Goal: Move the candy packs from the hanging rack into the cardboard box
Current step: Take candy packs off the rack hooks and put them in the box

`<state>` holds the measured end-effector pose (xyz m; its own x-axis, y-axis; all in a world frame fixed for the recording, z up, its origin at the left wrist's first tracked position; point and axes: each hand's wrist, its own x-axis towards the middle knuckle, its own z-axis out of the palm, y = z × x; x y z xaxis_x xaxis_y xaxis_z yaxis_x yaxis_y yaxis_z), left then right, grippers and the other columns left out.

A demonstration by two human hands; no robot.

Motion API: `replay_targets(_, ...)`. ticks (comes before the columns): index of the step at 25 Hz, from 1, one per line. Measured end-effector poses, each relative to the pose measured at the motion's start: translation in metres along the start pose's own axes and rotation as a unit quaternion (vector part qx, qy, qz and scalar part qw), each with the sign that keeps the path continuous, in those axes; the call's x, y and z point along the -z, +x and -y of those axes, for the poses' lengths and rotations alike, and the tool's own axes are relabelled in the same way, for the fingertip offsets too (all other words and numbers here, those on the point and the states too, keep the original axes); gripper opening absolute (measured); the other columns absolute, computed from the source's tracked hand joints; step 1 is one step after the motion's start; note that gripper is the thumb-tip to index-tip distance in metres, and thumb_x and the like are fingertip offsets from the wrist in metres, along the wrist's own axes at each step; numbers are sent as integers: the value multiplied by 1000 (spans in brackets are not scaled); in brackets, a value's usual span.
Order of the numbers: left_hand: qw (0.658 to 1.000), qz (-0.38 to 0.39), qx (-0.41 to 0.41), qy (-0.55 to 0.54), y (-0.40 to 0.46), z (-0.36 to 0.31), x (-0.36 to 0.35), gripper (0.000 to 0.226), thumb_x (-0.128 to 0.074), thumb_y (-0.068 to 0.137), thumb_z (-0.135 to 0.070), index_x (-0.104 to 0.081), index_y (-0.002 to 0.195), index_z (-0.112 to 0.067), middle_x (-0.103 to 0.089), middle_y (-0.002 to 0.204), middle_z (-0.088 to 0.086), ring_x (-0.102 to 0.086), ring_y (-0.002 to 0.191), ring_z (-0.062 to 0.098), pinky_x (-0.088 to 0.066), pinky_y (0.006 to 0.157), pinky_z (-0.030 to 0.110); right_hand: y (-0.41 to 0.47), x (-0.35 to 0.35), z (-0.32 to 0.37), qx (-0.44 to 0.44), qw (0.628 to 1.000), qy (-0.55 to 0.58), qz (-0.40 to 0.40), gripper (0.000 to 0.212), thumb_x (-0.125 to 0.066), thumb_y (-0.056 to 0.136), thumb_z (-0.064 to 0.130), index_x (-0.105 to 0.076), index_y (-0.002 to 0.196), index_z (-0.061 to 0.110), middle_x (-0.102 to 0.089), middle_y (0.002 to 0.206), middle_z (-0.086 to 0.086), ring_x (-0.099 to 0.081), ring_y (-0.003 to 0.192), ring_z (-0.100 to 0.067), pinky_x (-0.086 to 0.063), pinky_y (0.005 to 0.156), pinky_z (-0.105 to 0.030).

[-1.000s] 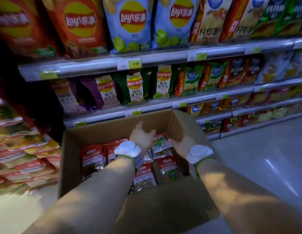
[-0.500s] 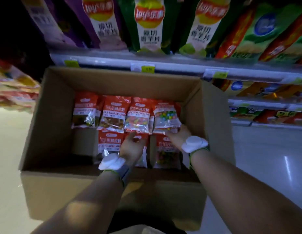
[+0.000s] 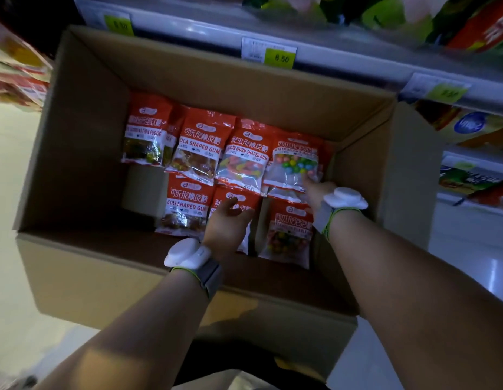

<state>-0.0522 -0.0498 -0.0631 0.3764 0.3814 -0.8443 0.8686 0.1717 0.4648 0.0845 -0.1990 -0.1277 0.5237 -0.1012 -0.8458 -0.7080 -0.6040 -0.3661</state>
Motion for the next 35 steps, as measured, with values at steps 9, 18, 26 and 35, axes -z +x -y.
replay_targets(9,999,6,-1,-39,-1,-15,25,55,-67,88,-35,-51,135,-11,-65,106,8,-68,98,29,-56,90,42,-57,-18,-3,-78,860,484,142,24,-42,89,-14,-53,84,7,-61,87,-11,-59,87,-23,-54,80,-39)
replay_targets(18,992,89,44,-79,-15,-26,75,43,-77,72,-50,-66,96,-16,-72,98,7,-70,83,23,-59,74,33,-118,-48,-13,-24,916,276,290,29,-44,83,-20,-51,82,8,-62,82,-12,-63,75,-23,-55,66,-33)
replay_targets(26,996,-51,-19,-71,44,18,114,84,-93,38,-45,-67,112,-15,-73,107,3,-71,96,25,-55,91,46,-89,-108,17,33,986,-84,140,31,-51,94,9,-45,64,14,-43,68,-5,-44,64,-12,-41,60,-15)
replay_targets(35,995,-3,-43,-84,62,16,118,75,-89,50,-36,-62,118,-14,-72,110,3,-69,102,24,-53,94,48,-31,-110,77,70,995,-54,-37,52,-53,94,25,-38,137,1,-48,138,-17,-48,125,-32,-41,94,-32)
